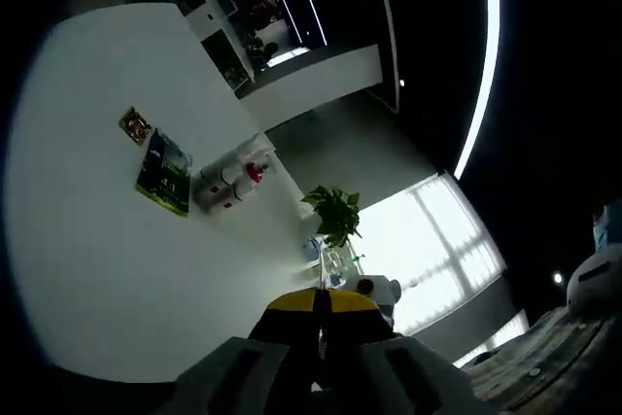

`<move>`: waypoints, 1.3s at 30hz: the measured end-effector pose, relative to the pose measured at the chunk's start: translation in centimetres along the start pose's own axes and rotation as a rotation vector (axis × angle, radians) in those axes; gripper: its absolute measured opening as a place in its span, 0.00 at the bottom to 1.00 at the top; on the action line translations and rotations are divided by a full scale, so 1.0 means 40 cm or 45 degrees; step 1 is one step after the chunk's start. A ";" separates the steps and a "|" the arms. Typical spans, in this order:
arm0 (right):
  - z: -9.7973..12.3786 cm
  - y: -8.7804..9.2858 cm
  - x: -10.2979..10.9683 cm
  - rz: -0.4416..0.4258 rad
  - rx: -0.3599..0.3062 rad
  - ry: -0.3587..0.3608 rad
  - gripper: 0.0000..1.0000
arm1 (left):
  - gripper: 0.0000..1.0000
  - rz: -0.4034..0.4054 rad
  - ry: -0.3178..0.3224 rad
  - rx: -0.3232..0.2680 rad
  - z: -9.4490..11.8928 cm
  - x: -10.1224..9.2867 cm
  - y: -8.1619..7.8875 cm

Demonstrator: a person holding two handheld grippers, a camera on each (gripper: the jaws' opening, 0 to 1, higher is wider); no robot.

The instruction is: Arrange the skincare products in the storage area until every visible bottle or jar stands upright without overlapping.

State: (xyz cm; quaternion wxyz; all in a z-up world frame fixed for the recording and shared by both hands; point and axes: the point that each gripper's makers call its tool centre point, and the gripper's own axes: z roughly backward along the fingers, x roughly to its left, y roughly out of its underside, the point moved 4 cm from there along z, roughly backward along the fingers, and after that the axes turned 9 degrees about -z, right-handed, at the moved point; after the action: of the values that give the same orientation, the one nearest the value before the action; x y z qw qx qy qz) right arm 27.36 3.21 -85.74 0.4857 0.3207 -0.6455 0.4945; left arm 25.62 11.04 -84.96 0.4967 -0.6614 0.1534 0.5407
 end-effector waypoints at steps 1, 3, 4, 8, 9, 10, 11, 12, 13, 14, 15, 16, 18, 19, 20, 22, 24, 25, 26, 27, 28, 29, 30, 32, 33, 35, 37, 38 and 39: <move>0.003 0.001 -0.002 0.017 0.010 0.009 0.00 | 0.02 0.011 0.003 0.006 0.000 0.000 0.002; 0.005 -0.001 0.000 0.011 0.012 0.002 0.00 | 0.03 0.031 0.007 0.023 0.001 0.000 0.005; 0.005 -0.002 0.000 0.015 0.011 0.006 0.00 | 0.03 0.029 0.008 0.034 0.004 0.001 0.007; 0.008 -0.009 -0.006 0.020 0.003 0.009 0.00 | 0.03 0.025 0.002 0.061 0.010 0.006 0.006; 0.009 -0.010 -0.006 0.020 0.003 0.008 0.00 | 0.03 0.020 0.004 0.068 0.011 0.006 0.006; 0.009 -0.012 -0.007 0.026 0.002 0.011 0.00 | 0.03 0.014 0.003 0.078 0.011 0.005 0.007; 0.010 -0.015 -0.009 0.026 0.001 0.012 0.00 | 0.03 0.012 -0.004 0.080 0.012 0.007 0.006; 0.010 -0.020 -0.011 0.026 0.000 0.013 0.00 | 0.03 0.016 -0.005 0.082 0.013 0.008 0.004; 0.011 -0.021 -0.011 0.027 0.000 0.013 0.00 | 0.02 0.024 -0.005 0.084 0.014 0.011 0.002; 0.013 -0.026 -0.013 0.028 -0.002 0.014 0.00 | 0.02 0.027 -0.004 0.086 0.015 0.011 0.002; 0.016 -0.031 -0.014 0.032 -0.012 0.018 0.00 | 0.02 0.032 -0.007 0.085 0.018 0.014 0.000; 0.020 -0.041 -0.016 0.034 -0.028 0.019 0.00 | 0.01 0.037 -0.009 0.085 0.021 0.017 -0.002; 0.024 -0.050 -0.019 0.027 -0.028 0.014 0.00 | 0.01 0.042 -0.010 0.083 0.023 0.019 -0.004; 0.027 -0.055 -0.022 0.029 -0.028 0.016 0.00 | 0.01 0.043 -0.008 0.085 0.023 0.018 -0.004; 0.026 -0.054 -0.021 0.022 -0.015 0.010 0.00 | 0.01 0.039 -0.006 0.093 0.021 0.016 -0.001; 0.026 -0.055 -0.022 0.020 -0.017 0.009 0.00 | 0.01 0.039 0.001 0.107 0.017 0.017 0.000; 0.028 -0.057 -0.026 0.009 -0.017 0.003 0.00 | 0.01 0.043 0.001 0.115 0.015 0.019 0.000; 0.029 -0.059 -0.026 0.005 -0.035 0.006 0.00 | 0.03 0.043 0.004 0.115 0.014 0.018 0.001; 0.030 -0.060 -0.027 -0.004 -0.040 0.001 0.00 | 0.03 0.046 0.006 0.124 0.012 0.019 0.004; 0.030 -0.060 -0.029 -0.018 -0.046 -0.007 0.00 | 0.03 0.045 0.008 0.132 0.011 0.019 0.006; 0.029 -0.060 -0.028 -0.020 -0.049 -0.009 0.00 | 0.03 0.046 0.007 0.142 0.010 0.021 0.009; 0.028 -0.060 -0.029 -0.023 -0.049 -0.010 0.00 | 0.03 0.038 0.005 0.154 0.010 0.022 0.012; 0.026 -0.058 -0.030 -0.023 -0.047 -0.010 0.00 | 0.01 0.032 0.003 0.153 0.011 0.025 0.011; 0.024 -0.056 -0.028 -0.027 -0.048 -0.014 0.00 | 0.01 0.035 0.005 0.153 0.014 0.030 0.011; 0.024 -0.057 -0.028 -0.031 -0.047 -0.017 0.00 | 0.01 0.039 0.010 0.154 0.016 0.030 0.010; 0.022 -0.057 -0.028 -0.033 -0.048 -0.019 0.00 | 0.01 0.041 0.014 0.151 0.019 0.034 0.006; 0.021 -0.058 -0.027 -0.025 -0.050 -0.025 0.01 | 0.01 0.051 0.013 0.143 0.021 0.037 0.003; 0.020 -0.058 -0.035 0.017 -0.054 0.009 0.01 | 0.01 0.059 0.012 0.131 0.023 0.041 -0.002; 0.020 -0.058 -0.042 0.090 -0.049 0.041 0.03 | 0.01 0.065 0.009 0.122 0.024 0.046 -0.006</move>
State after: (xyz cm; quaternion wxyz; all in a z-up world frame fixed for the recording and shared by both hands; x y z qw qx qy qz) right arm 29.73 1.61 -86.59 0.4846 0.2803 -0.6578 0.5039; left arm 25.93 12.57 -86.34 0.5131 -0.6347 0.1976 0.5429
